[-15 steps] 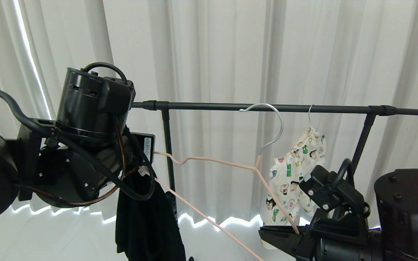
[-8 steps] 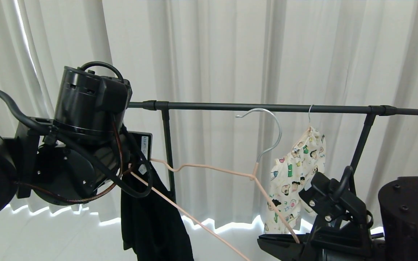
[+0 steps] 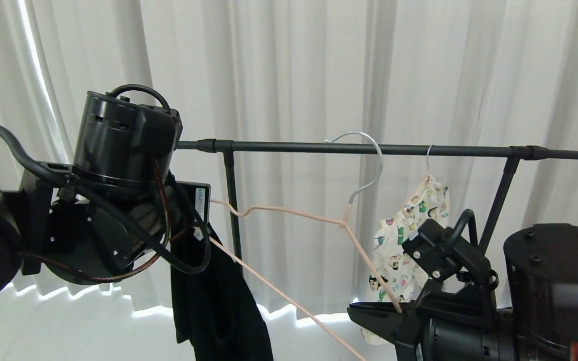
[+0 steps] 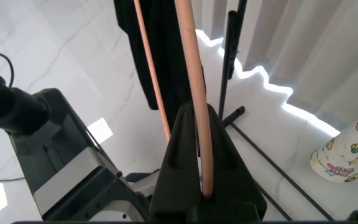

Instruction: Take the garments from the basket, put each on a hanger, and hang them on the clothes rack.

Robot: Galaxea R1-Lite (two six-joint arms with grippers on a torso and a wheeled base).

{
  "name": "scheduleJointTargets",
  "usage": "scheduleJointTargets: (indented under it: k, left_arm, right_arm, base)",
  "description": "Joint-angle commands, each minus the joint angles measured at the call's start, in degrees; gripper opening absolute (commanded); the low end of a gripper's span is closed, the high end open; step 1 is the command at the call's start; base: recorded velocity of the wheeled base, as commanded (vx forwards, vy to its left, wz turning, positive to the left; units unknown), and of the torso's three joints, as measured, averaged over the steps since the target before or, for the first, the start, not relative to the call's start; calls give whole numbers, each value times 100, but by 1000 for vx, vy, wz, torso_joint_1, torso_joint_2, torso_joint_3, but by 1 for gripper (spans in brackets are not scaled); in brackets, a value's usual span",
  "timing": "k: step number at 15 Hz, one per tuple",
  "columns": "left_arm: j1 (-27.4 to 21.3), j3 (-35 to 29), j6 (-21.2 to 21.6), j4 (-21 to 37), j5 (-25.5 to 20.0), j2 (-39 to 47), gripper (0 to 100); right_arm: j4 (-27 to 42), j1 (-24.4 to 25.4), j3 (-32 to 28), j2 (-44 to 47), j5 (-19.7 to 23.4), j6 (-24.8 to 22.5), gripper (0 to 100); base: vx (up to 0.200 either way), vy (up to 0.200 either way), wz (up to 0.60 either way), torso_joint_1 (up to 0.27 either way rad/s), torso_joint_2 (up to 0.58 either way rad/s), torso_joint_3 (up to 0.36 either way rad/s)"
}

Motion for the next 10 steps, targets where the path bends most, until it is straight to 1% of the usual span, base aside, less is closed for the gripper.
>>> scheduleJointTargets:
  k: [1, 4, 7, 9, 10]
  left_arm:
    - [-6, -1, -1, 2, -4, -12, 0]
    - [-58, -10, -1, 2, 4, -29, 0]
    - [-243, -19, -10, 2, 4, -91, 0]
    - [-419, -19, -10, 2, 4, -135, 0]
    - [-427, -28, -10, -7, 4, -143, 0]
  right_arm:
    - [-3, 0, -59, 173, -2, 1, 0]
    - [-3, 0, -208, 410, -2, 1, 0]
    - [-3, -8, -437, 700, -2, 10, 0]
    - [-3, 0, -630, 938, -90, 28, 0]
    - [-3, 0, -639, 964, -90, 28, 0]
  base:
    - [0, 0, 0, 0, 0, 0]
    - [0, 0, 0, 0, 0, 0]
    - [0, 0, 0, 0, 0, 0]
    - [0, 0, 0, 0, 0, 0]
    - [0, 0, 0, 0, 0, 0]
